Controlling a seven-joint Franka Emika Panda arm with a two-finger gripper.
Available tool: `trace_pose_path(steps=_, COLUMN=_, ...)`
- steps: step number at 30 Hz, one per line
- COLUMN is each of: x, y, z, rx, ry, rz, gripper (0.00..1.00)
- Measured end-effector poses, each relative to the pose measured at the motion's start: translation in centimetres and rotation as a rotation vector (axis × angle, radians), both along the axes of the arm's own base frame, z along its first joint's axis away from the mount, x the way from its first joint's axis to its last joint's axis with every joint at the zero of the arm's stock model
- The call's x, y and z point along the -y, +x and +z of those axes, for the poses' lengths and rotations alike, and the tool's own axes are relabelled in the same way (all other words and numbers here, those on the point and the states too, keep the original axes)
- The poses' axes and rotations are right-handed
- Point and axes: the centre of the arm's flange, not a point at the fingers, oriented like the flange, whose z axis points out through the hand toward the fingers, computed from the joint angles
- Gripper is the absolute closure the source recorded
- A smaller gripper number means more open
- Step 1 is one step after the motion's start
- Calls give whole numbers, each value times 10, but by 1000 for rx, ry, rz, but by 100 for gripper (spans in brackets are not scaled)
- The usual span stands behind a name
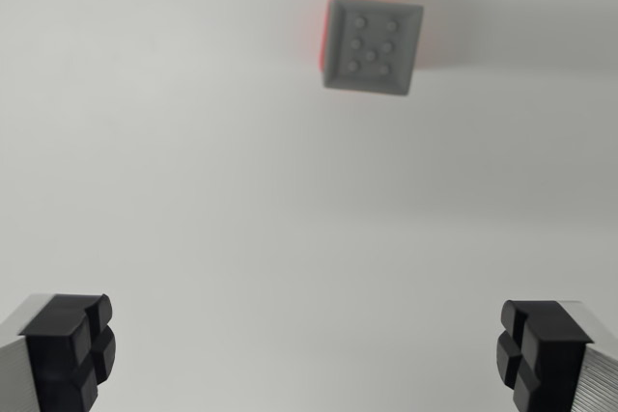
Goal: Destack cube
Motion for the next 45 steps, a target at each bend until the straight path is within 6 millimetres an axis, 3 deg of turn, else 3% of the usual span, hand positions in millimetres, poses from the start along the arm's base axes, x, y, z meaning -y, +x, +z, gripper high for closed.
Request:
trace_pose_path(steps=22, x=2, y=3, z=-8, rx=-2, ry=0, rz=-4, gripper=0)
trace_pose_path(steps=34, x=8, y=12, z=-33, rx=1, ry=1, rz=-22, gripper=0)
trace_pose_path(steps=45, x=17, y=24, z=-69, rx=4, ry=6, rz=-49, gripper=0)
